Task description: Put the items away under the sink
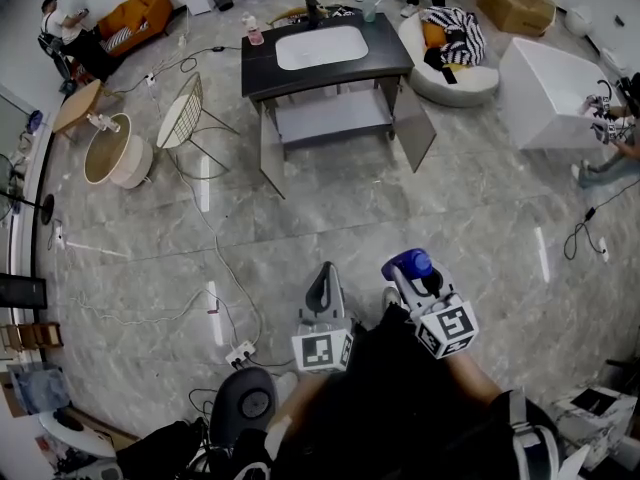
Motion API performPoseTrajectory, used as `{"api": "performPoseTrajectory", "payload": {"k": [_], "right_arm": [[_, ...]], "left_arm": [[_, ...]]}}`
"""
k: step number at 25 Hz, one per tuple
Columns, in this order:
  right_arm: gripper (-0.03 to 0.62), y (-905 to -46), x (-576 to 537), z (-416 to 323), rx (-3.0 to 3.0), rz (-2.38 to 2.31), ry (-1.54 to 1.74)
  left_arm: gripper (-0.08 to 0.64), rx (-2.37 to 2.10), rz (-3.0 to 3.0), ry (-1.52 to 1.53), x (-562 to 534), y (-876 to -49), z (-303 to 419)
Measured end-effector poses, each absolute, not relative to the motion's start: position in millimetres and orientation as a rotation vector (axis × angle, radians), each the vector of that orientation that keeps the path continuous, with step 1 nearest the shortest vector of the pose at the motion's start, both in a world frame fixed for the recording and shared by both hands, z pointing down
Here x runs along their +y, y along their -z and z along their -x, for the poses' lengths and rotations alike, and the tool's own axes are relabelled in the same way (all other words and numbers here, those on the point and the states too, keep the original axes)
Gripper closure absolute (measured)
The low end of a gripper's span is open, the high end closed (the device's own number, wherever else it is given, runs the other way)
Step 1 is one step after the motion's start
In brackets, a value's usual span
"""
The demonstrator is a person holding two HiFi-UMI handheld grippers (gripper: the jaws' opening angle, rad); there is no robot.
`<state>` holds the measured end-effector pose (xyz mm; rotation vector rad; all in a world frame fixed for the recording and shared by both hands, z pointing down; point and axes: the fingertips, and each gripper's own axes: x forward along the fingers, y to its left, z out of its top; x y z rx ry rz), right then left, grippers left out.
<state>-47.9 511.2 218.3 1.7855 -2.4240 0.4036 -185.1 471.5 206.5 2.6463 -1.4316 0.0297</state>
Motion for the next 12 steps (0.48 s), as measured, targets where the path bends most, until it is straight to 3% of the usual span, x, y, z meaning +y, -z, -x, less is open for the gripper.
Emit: {"api": "performPoseTrajectory", "payload": {"k": [12], "right_arm": [[0.437, -225, 474, 56, -2.426, -1.803, -0.395]], "left_arm": [[0.546, -1.409, -2.643, -0.029, 441, -219, 188]]}}
